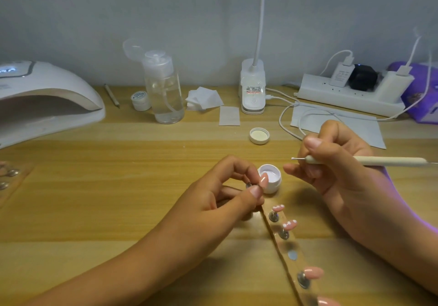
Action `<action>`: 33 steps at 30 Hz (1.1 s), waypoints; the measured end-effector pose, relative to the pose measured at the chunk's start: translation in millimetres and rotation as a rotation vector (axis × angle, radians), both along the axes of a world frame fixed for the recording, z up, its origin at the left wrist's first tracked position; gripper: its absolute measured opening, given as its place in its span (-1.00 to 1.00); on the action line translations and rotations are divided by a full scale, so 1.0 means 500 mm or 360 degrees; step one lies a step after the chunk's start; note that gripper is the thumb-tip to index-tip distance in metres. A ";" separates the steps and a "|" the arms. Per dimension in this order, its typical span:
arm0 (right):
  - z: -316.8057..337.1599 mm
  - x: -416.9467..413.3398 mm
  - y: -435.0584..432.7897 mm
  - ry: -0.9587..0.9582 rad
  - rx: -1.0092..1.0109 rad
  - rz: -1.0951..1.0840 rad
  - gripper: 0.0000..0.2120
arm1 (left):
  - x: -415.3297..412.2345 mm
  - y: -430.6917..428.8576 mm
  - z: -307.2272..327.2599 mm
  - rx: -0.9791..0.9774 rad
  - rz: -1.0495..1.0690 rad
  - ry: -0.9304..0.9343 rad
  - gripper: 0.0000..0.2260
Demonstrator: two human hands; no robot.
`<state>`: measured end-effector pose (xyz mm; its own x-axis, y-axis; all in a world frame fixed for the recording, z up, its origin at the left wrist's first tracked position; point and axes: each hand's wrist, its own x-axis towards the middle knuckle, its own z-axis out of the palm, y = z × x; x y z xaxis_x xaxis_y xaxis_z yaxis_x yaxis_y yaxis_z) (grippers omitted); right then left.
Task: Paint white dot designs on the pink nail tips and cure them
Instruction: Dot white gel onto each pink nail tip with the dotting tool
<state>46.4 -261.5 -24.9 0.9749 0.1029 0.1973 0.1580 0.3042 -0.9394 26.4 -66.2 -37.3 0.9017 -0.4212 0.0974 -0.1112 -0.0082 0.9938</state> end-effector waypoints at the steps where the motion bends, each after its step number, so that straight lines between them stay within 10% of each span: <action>1: -0.001 -0.001 0.000 -0.0019 -0.0006 0.0022 -0.78 | -0.001 0.001 0.001 -0.0018 -0.0031 0.0017 -0.96; 33: -0.008 -0.012 0.002 -0.0144 -0.0209 0.0378 -0.77 | -0.004 0.002 0.013 -0.0015 -0.0025 -0.0013 -0.89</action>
